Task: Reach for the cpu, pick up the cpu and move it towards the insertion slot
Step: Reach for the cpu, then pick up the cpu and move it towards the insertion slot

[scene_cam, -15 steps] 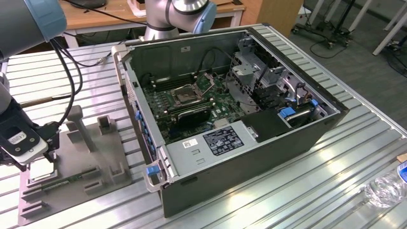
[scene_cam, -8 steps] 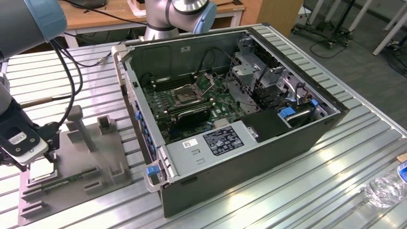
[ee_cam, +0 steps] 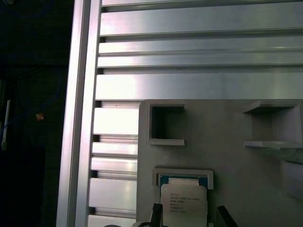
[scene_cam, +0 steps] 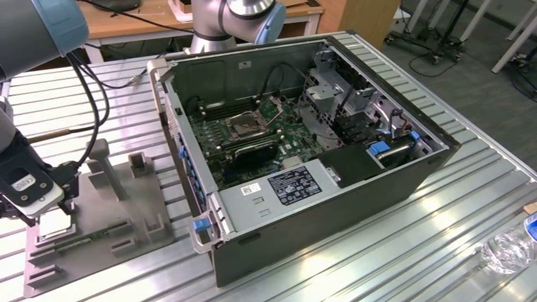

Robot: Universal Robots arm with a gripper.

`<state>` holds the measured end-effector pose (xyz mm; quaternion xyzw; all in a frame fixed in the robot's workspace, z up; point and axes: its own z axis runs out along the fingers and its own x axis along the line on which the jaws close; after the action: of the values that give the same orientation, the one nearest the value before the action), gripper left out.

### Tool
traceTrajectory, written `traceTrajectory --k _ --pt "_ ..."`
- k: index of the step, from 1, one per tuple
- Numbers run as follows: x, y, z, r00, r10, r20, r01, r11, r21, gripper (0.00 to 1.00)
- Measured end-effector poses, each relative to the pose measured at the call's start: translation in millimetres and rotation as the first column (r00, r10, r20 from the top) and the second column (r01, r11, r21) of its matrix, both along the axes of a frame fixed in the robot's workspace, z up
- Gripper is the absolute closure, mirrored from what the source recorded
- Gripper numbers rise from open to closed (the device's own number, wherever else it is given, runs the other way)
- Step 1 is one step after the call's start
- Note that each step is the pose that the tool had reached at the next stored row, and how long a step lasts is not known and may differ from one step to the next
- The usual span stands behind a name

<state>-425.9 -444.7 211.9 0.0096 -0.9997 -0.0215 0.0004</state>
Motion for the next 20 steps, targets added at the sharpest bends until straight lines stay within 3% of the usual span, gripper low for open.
traceTrajectory --k 7,8,14,20 --pt "0.0 0.0 -0.1 1.0 0.0 0.0 0.0 1.0 0.0 0.44" --pt "0.0 0.0 -0.1 1.0 0.0 0.0 0.0 1.0 0.0 0.38" --pt "0.0 0.0 -0.3 1.0 0.0 0.0 0.0 1.0 0.0001 0.38" --pt "0.0 0.1 -5.3 1.0 0.0 0.0001 0.0 1.0 0.0049 0.38"
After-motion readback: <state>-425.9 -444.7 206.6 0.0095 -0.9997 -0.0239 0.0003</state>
